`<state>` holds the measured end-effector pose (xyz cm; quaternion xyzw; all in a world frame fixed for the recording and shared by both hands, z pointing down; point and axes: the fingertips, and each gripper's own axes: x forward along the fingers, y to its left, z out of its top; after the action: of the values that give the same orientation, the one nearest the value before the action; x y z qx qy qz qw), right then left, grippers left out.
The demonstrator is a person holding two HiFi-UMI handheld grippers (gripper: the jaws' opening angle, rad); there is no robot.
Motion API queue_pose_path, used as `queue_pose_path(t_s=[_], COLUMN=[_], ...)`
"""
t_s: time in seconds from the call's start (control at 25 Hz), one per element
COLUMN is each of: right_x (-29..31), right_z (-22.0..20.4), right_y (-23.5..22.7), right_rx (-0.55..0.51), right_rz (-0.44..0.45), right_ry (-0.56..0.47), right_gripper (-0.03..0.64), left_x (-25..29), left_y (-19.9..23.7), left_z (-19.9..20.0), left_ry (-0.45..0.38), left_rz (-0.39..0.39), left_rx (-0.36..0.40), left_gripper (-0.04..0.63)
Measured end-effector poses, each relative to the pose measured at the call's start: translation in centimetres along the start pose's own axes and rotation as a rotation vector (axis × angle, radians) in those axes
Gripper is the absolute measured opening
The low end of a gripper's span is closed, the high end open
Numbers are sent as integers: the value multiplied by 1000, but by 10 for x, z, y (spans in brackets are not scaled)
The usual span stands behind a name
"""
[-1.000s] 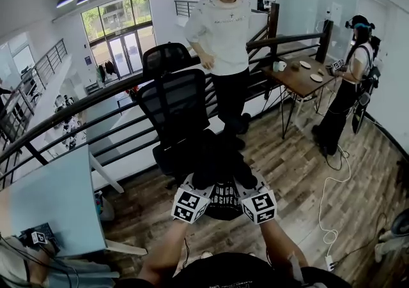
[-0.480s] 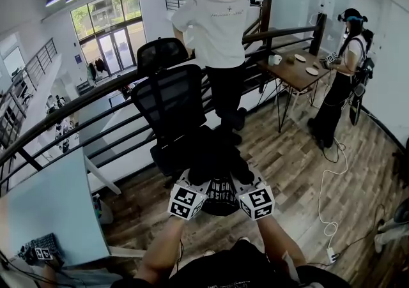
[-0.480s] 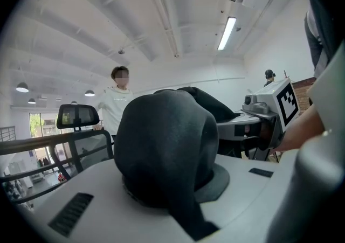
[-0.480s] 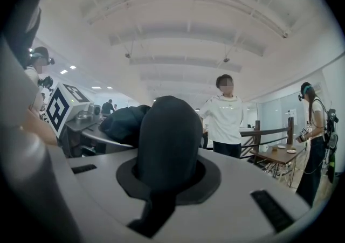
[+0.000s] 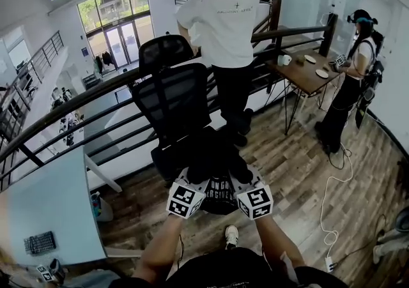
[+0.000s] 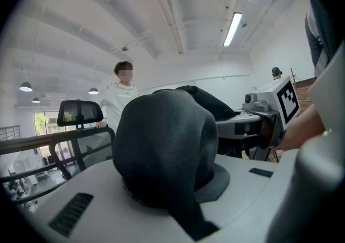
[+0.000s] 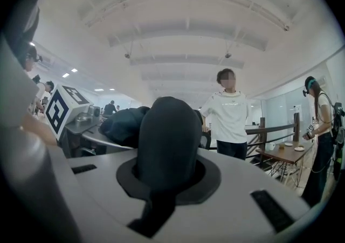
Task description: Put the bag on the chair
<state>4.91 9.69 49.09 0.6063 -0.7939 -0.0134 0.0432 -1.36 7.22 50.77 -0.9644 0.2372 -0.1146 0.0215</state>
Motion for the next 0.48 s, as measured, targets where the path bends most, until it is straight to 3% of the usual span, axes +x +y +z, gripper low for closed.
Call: queue_pose_path(t_s=[0.48], right_x=[53], right_z=[-6], right_y=[-52], right_rx=[-35], right_rz=[86], right_ry=[15], right_gripper=[52], left_x=[58], left_y=[33], left_z=[4], left_ry=[16], left_rz=[29], left_rx=[-4], left_gripper=[60])
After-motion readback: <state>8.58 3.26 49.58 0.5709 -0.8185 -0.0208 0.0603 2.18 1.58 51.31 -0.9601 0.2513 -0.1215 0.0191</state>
